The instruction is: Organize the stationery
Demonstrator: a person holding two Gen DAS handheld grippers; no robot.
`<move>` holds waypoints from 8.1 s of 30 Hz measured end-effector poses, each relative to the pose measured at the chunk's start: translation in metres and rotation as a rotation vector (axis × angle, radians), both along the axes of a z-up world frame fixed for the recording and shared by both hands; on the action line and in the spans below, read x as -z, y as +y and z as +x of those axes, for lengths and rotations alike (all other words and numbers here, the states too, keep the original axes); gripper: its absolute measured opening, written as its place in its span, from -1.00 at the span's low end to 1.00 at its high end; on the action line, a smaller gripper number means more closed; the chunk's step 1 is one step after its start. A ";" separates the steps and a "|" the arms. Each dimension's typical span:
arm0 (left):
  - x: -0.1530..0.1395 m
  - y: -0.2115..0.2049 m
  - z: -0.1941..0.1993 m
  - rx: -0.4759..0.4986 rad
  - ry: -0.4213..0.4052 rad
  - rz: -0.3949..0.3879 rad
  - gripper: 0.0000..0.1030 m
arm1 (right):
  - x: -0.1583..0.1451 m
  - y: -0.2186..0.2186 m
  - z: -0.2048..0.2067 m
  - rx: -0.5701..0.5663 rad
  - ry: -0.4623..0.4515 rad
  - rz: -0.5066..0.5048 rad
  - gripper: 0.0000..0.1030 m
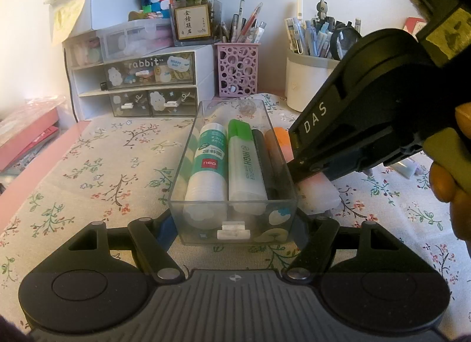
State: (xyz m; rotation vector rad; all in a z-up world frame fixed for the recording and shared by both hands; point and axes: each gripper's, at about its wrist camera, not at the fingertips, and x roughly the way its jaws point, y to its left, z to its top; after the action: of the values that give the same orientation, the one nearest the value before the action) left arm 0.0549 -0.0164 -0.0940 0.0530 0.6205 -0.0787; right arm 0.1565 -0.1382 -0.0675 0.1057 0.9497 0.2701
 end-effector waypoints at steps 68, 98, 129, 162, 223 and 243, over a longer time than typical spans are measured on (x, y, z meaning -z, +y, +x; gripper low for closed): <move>0.001 -0.001 0.001 0.015 -0.002 -0.001 0.40 | -0.032 -0.008 -0.006 0.105 0.082 0.413 -0.91; 0.002 -0.002 0.002 0.018 -0.003 -0.002 0.40 | -0.030 -0.072 -0.002 0.168 -0.056 0.355 -0.98; 0.001 0.013 -0.009 -0.012 -0.005 -0.002 0.40 | 0.002 0.030 -0.005 -0.116 -0.081 -0.221 -0.66; -0.001 0.020 -0.016 -0.044 -0.007 -0.008 0.40 | 0.000 0.021 0.007 -0.050 -0.027 -0.077 -0.62; 0.001 0.024 -0.025 -0.105 -0.033 -0.019 0.40 | -0.005 0.011 -0.001 -0.058 -0.077 0.020 -0.67; 0.004 0.005 -0.026 -0.071 -0.048 -0.008 0.40 | -0.013 -0.013 -0.002 -0.016 -0.060 0.114 -0.80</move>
State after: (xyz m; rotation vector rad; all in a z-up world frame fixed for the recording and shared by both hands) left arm 0.0287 -0.0115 -0.0981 0.0250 0.5739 -0.0117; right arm 0.1545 -0.1514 -0.0543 0.1939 0.8753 0.3403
